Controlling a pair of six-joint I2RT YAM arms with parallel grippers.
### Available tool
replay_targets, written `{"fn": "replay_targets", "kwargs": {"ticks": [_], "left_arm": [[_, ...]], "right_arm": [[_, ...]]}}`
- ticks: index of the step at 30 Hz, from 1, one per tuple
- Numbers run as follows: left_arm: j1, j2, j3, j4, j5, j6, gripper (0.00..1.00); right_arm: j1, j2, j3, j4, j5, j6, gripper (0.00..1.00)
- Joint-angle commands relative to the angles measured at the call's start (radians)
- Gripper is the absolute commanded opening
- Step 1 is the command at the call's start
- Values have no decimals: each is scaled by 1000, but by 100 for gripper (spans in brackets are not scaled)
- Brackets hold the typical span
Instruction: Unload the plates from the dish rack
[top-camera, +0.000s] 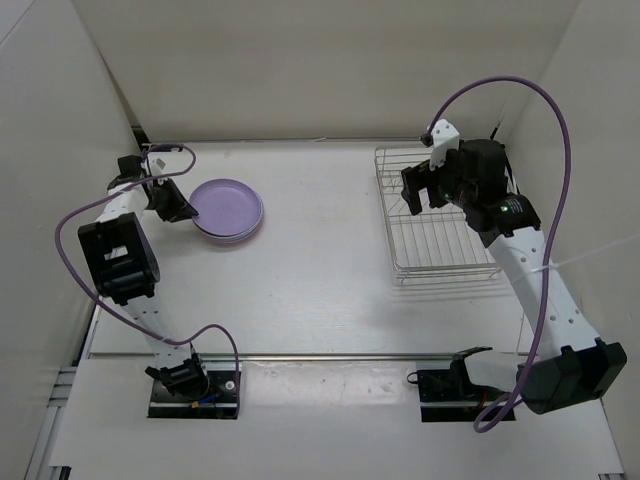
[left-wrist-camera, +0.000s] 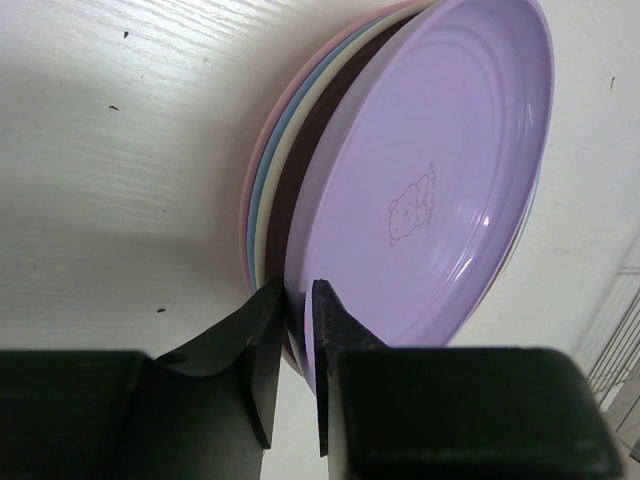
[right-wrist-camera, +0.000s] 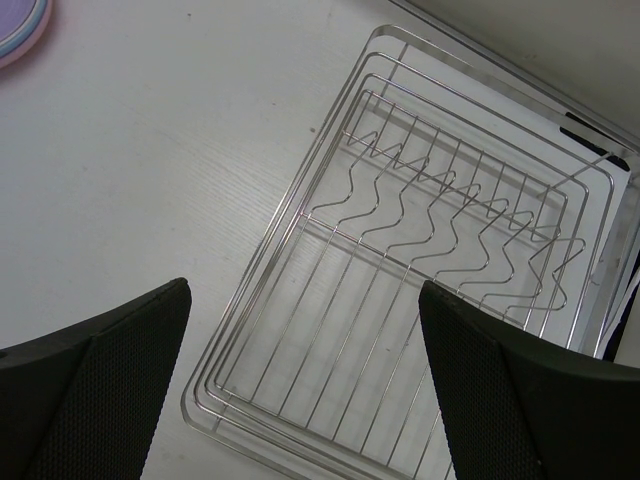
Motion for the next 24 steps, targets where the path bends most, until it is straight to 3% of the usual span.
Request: {"fn": "replay_targets", "kwargs": {"ticks": [1,8,14,24], "left_arm": [[3,-30,6,11,10,15,29],[3,-20,-45,11,10,33,29],[12,10,-80,23,97,53,30],[41,-24,-54,-6,79,63,41]], "right_arm": [[-6,-30,-4,36,-15,-10,98],[-6,-30,-4,36,-15,-10,98],[-6,-30,-4,36,-26,-10,98],[-6,-30,-4,27,-35,-10,99]]}}
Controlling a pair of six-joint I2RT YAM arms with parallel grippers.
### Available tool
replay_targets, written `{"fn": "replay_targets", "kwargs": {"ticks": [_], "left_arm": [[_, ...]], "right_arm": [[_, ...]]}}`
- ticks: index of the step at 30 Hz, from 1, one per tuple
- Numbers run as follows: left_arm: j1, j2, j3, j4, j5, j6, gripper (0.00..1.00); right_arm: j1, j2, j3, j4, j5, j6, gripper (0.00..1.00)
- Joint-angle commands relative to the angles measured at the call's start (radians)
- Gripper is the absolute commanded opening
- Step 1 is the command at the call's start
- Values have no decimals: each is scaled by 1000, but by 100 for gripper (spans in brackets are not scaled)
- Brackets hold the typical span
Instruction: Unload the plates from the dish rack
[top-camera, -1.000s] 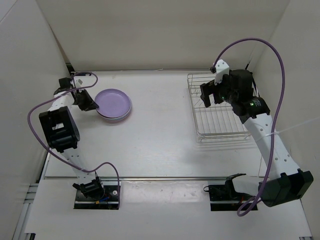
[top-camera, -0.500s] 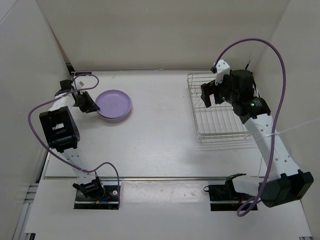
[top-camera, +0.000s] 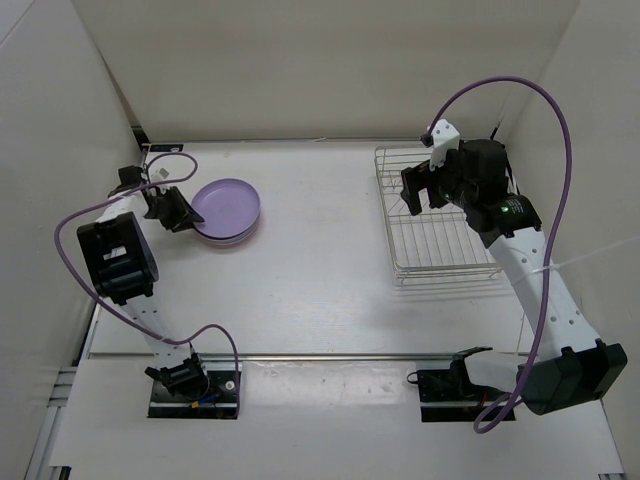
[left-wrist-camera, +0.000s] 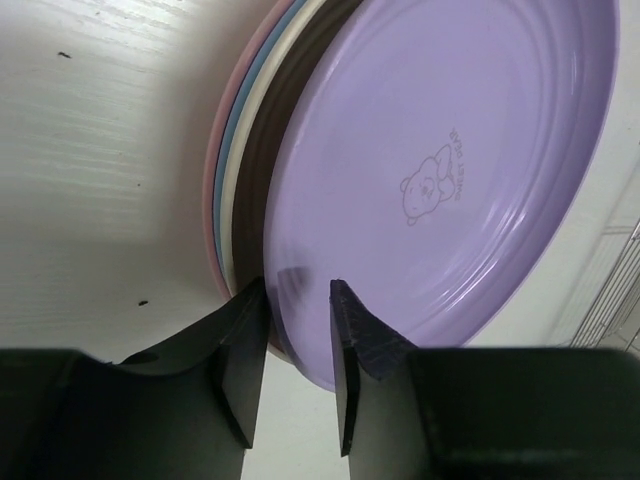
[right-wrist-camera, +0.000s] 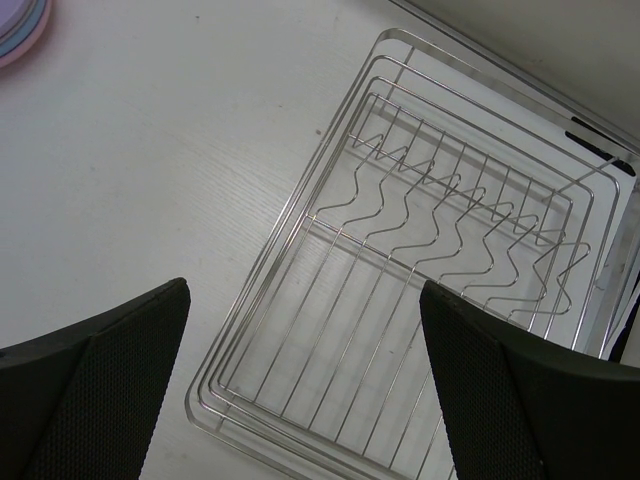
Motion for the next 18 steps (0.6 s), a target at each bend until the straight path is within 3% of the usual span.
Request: {"fn": "replay_targets", "kwargs": {"ticks": [1,3,7,12,18], "left_arm": [[17,-33,23,-32,-21,30,43],[17,-45,33,-41,-21,30,43],[17,-56,43,-41,-12,30,59],[17,-56,62,-41,34,21,72],[17,-56,123,-50,82,21,73]], "right_arm": [[-3,-26,-4,27,-19,-10,99],[-3,-26,-4,27,-19,-10,99],[-3,-26,-4,27,-28,-10,99],[-3,-26,-4,27,-28,-10,99],[-3,-26,-4,27,-28,-10,99]]}}
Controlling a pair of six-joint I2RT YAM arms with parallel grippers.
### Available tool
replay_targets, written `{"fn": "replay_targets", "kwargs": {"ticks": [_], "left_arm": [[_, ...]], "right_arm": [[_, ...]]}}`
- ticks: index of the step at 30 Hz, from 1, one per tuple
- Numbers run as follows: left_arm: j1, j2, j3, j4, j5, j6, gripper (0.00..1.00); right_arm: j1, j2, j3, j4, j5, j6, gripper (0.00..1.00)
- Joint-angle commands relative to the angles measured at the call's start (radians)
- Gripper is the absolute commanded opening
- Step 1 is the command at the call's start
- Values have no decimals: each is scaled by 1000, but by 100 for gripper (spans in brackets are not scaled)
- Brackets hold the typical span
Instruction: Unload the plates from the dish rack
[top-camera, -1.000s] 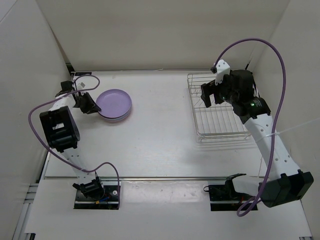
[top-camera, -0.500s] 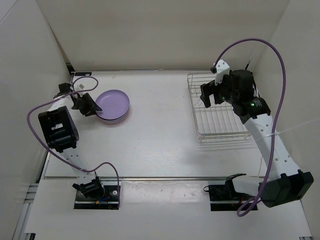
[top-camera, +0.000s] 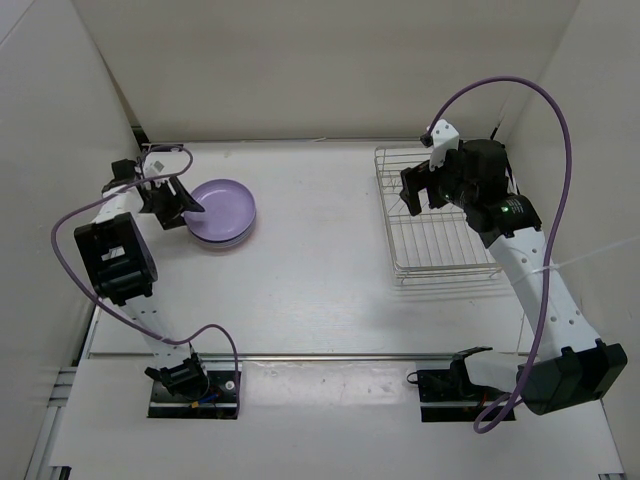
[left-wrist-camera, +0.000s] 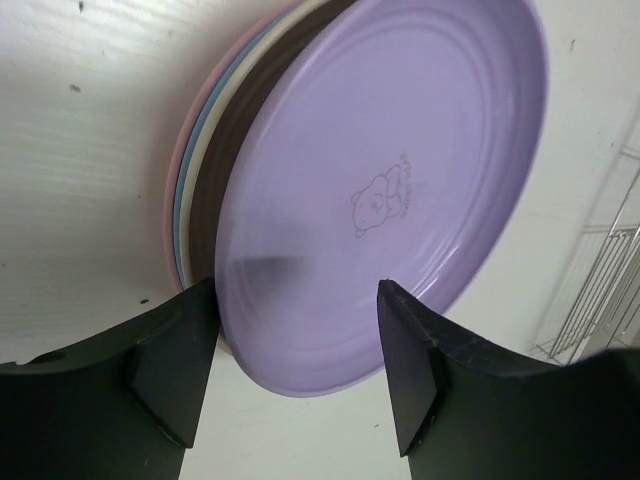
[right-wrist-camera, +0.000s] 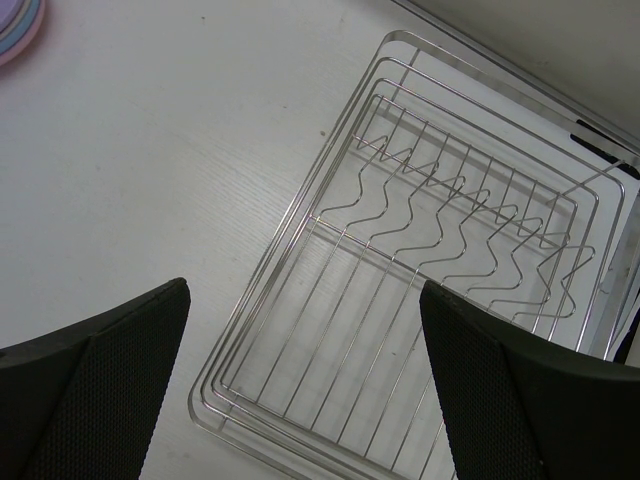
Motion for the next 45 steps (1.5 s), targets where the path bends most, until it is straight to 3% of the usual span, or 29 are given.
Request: {"fn": "replay_targets", "kwargs": {"ticks": [1,7,11,19,31,35,40,45], "left_arm": [[6,-54,66,-6,58,11,73],[-25,-8,152,-65,-15,24,76],[-45,37,170,-101,-40,24,88],[-83,55,181,-148,-163,33,100],[-112,6,285,-197,-258,87,100],[-112,-34,308,-236,-358,97,100],[-39,-170,164,-162,-340,106,100],[10,-196,123,-205,-324,159,100]], "right_arm": [[-3,-26,-4,27,-15,-10,99],[-3,-26,-4,27,-15,-10,99],[-12,-35,-4,27,-15,-10,99],[-12,-44,-4,27,-25,-10,99],[-12,-44,-13,27,-35,-10,99],[-21,-44,-23,27,-35,-10,99],[-96,-15,-42,48,-14,42,100],[-155,18,-20,38,-28,51,100]]}}
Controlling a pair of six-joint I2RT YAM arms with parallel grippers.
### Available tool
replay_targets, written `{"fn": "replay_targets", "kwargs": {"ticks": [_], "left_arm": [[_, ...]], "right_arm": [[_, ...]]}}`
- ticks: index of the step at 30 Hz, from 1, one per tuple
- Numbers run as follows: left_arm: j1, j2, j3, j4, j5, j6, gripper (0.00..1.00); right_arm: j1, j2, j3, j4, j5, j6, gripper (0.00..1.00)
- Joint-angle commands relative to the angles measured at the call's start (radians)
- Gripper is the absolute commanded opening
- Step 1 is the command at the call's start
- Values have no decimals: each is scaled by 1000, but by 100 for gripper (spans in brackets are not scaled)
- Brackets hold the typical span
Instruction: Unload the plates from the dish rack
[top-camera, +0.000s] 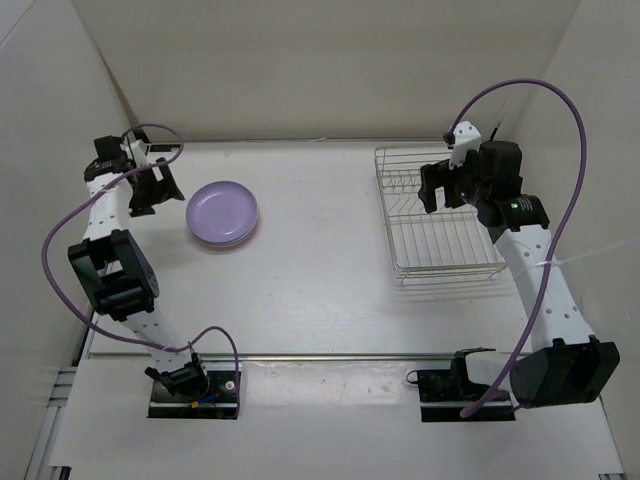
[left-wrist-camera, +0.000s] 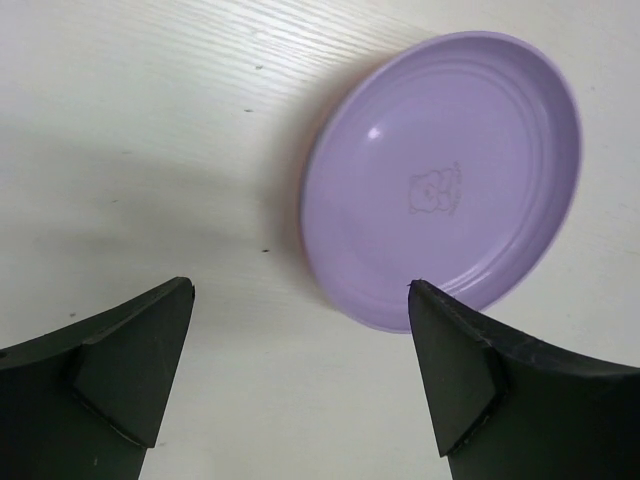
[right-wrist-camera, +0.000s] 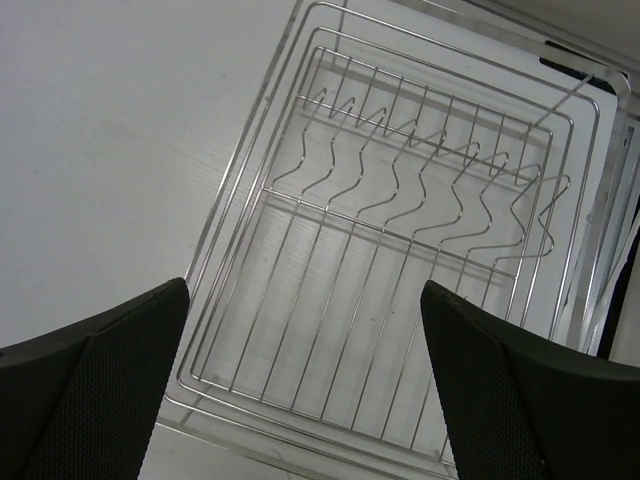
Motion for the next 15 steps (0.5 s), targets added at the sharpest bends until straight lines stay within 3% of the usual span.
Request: {"fn": "replay_targets", "kwargs": {"ticks": [1,9,15], "left_arm": [[43,-88,-73,-5,-2,55,100],[141,-397,-280,4,84,135,100],[215,-528,-317,-67,151,185,100]], "right_arm": [[-36,21,31,30,-9,21,100],[-228,58,133,-134,-6,108,100],[-390,-34,39,-180,-16,141,100]]}}
